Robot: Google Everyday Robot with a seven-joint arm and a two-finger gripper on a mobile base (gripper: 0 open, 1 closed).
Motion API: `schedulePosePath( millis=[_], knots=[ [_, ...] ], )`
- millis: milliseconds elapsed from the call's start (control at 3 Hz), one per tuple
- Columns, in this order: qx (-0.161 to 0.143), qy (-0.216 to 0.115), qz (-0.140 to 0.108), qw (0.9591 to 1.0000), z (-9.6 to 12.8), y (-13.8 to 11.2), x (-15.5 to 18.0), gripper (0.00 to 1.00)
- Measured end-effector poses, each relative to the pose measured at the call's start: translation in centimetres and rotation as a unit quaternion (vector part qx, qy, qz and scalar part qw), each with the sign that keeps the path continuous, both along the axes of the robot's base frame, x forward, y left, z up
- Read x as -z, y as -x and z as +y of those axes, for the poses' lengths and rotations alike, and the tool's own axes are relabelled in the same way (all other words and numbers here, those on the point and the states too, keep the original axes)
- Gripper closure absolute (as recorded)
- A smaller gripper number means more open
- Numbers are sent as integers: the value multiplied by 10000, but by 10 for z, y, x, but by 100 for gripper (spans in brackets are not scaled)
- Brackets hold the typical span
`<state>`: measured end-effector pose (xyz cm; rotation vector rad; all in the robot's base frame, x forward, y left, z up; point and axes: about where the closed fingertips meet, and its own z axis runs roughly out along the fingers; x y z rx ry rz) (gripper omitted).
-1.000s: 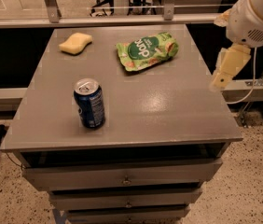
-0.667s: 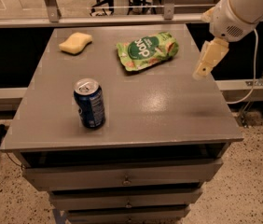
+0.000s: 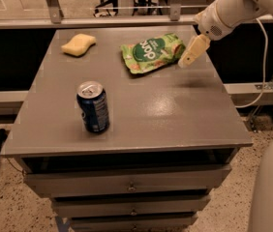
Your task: Pick green rice chip bag
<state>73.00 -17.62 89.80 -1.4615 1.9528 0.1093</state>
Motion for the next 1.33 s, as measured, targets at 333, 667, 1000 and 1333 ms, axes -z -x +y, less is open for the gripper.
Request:
schedulePosePath(
  millis=[333,667,1000,1333],
  knots=[
    [238,-476,-13,9986,0,-45,15,0],
    [442,-833,42,9955,0,-68,26,0],
    [544,-1028,253,9929,6,-75,40,18],
    [596,-1106,686,9897,15,-66,53,41]
  ],
)
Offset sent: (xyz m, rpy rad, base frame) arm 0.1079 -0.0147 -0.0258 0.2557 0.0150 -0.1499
